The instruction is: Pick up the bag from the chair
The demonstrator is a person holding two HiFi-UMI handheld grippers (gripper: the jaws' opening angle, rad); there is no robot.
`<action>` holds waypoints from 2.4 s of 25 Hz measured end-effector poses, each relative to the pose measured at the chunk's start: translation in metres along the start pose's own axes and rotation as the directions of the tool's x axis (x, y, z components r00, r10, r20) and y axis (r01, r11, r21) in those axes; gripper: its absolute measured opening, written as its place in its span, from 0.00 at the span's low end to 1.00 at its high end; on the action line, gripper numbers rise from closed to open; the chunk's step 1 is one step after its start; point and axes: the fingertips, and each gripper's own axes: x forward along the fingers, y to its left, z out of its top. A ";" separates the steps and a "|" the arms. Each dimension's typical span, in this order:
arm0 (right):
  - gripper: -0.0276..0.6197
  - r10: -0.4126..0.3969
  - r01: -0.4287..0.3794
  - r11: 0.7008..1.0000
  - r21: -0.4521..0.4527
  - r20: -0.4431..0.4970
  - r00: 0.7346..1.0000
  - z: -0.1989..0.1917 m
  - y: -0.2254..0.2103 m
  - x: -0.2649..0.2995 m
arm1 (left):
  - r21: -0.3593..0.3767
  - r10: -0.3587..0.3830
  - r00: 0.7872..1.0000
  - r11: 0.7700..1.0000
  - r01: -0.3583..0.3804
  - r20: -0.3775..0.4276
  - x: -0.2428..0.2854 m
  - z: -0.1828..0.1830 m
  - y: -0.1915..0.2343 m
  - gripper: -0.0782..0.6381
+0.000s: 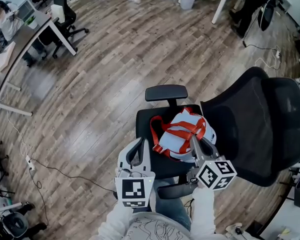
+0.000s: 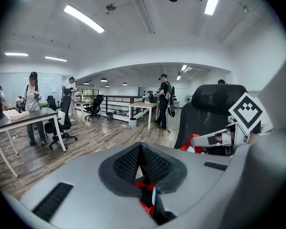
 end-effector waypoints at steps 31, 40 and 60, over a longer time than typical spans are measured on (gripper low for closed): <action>0.13 -0.058 0.152 0.974 -0.167 0.465 0.883 0.158 0.092 -0.151 | 0.087 -0.133 0.935 0.990 0.110 0.330 -0.069 0.158 -0.027 0.12; 0.13 -0.069 0.188 0.964 -0.188 0.506 0.860 0.164 0.103 -0.166 | 0.107 -0.157 0.918 0.986 0.126 0.364 -0.081 0.172 -0.037 0.12; 0.13 -0.072 0.191 0.966 -0.175 0.528 0.846 0.166 0.114 -0.178 | 0.088 -0.132 0.912 0.990 0.106 0.389 -0.096 0.181 -0.022 0.12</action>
